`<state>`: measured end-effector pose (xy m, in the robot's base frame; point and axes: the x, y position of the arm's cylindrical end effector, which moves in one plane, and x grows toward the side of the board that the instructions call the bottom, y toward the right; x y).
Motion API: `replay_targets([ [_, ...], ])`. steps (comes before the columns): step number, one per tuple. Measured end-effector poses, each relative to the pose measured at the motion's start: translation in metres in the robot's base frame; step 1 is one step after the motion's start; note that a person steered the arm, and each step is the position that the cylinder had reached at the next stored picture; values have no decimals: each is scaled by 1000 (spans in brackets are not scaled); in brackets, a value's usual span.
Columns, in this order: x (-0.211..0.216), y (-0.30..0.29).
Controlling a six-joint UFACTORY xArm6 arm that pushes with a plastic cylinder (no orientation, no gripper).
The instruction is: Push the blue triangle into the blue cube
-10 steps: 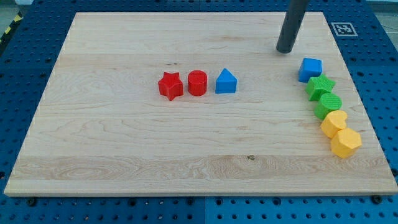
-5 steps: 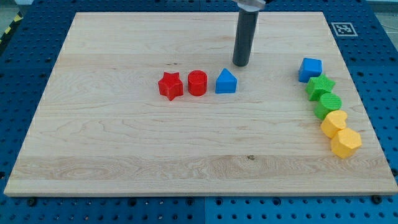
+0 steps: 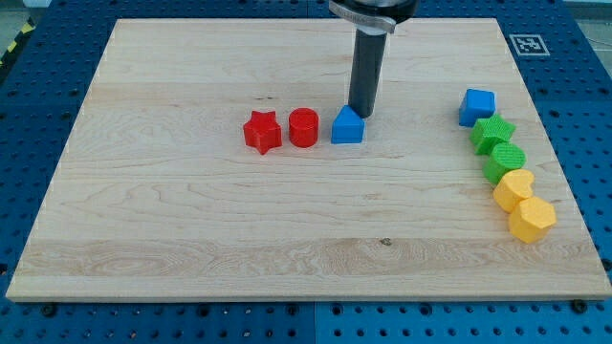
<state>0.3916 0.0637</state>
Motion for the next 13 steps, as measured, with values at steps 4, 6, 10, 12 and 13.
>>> replay_targets([
  [4,2,0],
  [6,28,-34],
  [10,67,-78],
  [12,87,-40],
  [13,127,-41],
])
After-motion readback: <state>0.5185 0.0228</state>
